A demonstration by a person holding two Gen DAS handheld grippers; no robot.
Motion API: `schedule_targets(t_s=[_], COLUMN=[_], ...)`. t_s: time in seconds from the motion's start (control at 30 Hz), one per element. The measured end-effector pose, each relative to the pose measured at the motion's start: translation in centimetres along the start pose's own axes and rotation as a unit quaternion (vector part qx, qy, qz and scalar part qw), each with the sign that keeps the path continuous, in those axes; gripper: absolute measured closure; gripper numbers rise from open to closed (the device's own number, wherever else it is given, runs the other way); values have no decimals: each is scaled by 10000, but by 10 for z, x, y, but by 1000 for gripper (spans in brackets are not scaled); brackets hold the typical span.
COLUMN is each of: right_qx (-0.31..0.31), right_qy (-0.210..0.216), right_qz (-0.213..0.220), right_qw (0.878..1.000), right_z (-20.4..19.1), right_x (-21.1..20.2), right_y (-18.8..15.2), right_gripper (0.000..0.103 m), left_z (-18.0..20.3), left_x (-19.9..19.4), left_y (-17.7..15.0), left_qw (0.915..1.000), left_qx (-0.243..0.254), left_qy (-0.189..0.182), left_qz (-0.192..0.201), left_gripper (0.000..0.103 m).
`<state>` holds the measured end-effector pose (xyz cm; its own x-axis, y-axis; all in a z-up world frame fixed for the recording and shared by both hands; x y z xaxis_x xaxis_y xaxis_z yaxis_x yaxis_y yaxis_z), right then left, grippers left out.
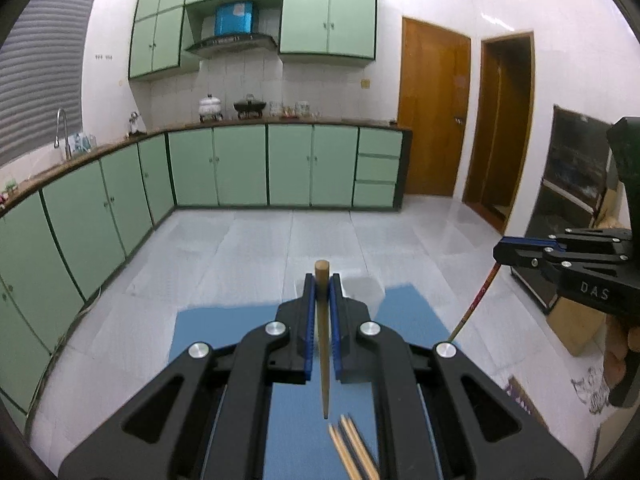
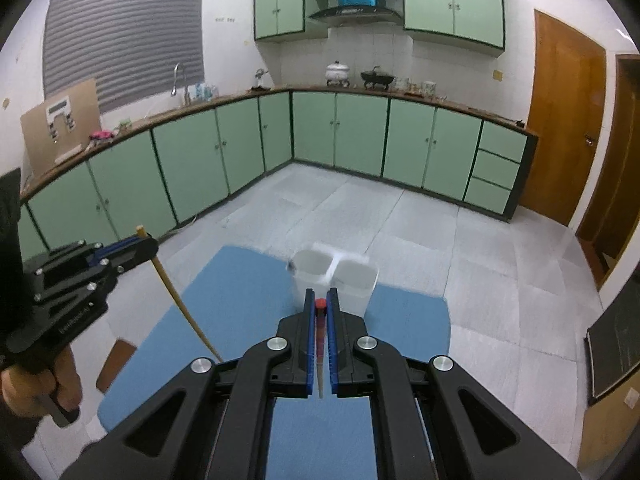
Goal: Organize utensils
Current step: 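Grasp and lift the bamboo chopstick with the left tool while the right tool lifts the red chopstick, then drop both chopsticks into the white holder and open both tools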
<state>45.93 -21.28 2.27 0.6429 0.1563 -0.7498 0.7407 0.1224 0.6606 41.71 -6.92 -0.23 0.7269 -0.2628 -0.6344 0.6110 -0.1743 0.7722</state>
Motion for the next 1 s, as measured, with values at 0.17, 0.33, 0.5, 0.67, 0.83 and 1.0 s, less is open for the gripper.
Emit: schedule_targets(t_s=[0.17, 0.33, 0.5, 0.67, 0.83, 1.0], right_qx=[152, 172, 62, 210, 412, 537], right_qy=[-90, -227, -473, -415, -268, -156], right_qz=[286, 503, 441, 103, -25, 245], right_qw=[9994, 9983, 9979, 9989, 9988, 9981], right_z=[12, 21, 28, 46, 57, 62], right_x=[1, 25, 76, 133, 152, 117], right_y=[59, 100, 118, 107, 84, 69], right_gripper=[98, 98, 98, 98, 82, 82], left_z=[2, 5, 10, 8, 6, 1], left_x=[13, 52, 107, 163, 176, 132], left_y=[59, 102, 114, 92, 65, 56], left_qw=[9986, 9964, 9966, 9986, 9994, 9991], left_qx=[-189, -386, -348, -347, -99, 46], left_qy=[119, 196, 295, 244, 310, 288], left_qz=[489, 733, 683, 329, 121, 317], left_gripper=[97, 97, 97, 97, 80, 68])
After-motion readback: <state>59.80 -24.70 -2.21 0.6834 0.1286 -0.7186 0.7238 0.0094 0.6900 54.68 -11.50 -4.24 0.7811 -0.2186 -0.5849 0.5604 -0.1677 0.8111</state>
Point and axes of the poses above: each gripper's, at about its wrist camera, not at the fingertips, and x roughly the way its jaws point, z to its right, y to its top, the point moved 1 cm from there along x, roughly the way its jaws point, and after that the axes turned 13 degrees about -z, right-handed, at the moved point
